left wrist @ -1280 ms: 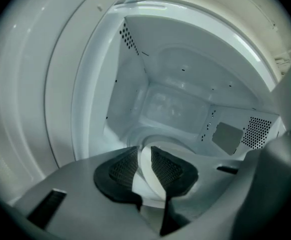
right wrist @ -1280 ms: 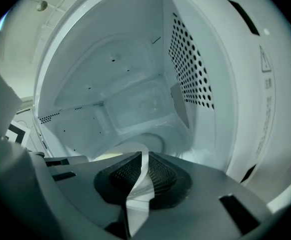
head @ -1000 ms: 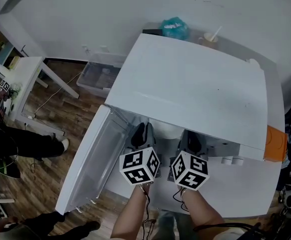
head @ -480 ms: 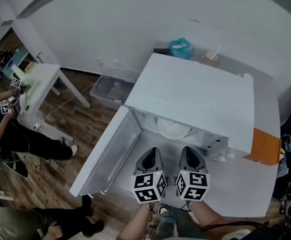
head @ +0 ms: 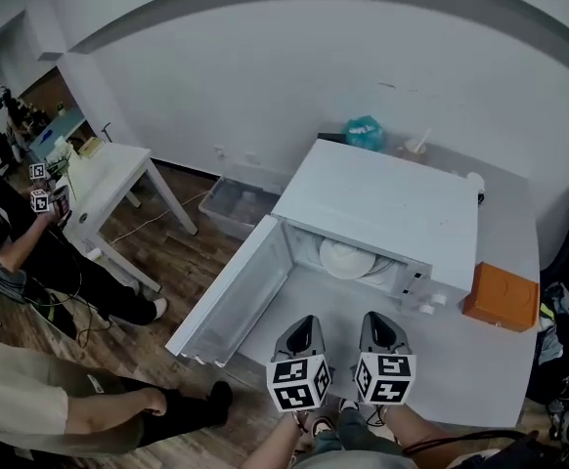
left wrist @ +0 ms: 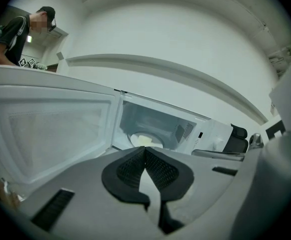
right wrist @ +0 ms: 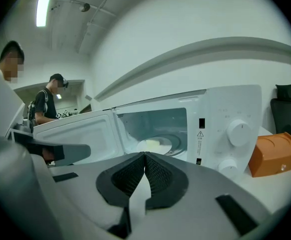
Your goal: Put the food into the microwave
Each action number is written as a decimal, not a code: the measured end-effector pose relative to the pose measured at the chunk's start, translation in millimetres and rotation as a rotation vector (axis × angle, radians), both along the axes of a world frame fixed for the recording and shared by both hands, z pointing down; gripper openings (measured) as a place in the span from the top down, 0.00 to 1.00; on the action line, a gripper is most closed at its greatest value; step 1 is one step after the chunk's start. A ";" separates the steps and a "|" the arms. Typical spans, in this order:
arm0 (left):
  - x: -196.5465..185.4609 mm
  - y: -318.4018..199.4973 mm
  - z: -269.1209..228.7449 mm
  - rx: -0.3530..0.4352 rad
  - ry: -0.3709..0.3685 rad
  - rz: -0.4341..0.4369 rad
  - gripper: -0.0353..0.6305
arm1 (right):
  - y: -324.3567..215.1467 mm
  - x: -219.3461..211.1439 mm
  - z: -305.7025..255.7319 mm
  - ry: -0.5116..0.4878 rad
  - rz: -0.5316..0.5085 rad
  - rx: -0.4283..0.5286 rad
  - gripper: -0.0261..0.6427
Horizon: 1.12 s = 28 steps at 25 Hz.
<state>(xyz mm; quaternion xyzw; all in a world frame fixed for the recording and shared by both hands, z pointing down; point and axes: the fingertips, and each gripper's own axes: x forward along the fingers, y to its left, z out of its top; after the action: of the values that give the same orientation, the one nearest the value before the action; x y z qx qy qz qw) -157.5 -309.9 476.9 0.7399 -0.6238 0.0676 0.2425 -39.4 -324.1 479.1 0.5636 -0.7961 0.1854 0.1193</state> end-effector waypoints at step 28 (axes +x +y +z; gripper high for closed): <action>8.7 35.3 -31.9 0.052 -0.027 -0.004 0.94 | 37.8 -4.7 -35.9 0.017 -0.095 0.055 0.94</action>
<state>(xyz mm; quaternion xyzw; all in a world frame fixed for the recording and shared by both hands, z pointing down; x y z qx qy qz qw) -148.9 -274.6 445.0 0.7438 -0.6300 0.0607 0.2150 -44.1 -286.3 443.2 0.5299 -0.8257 0.1527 0.1191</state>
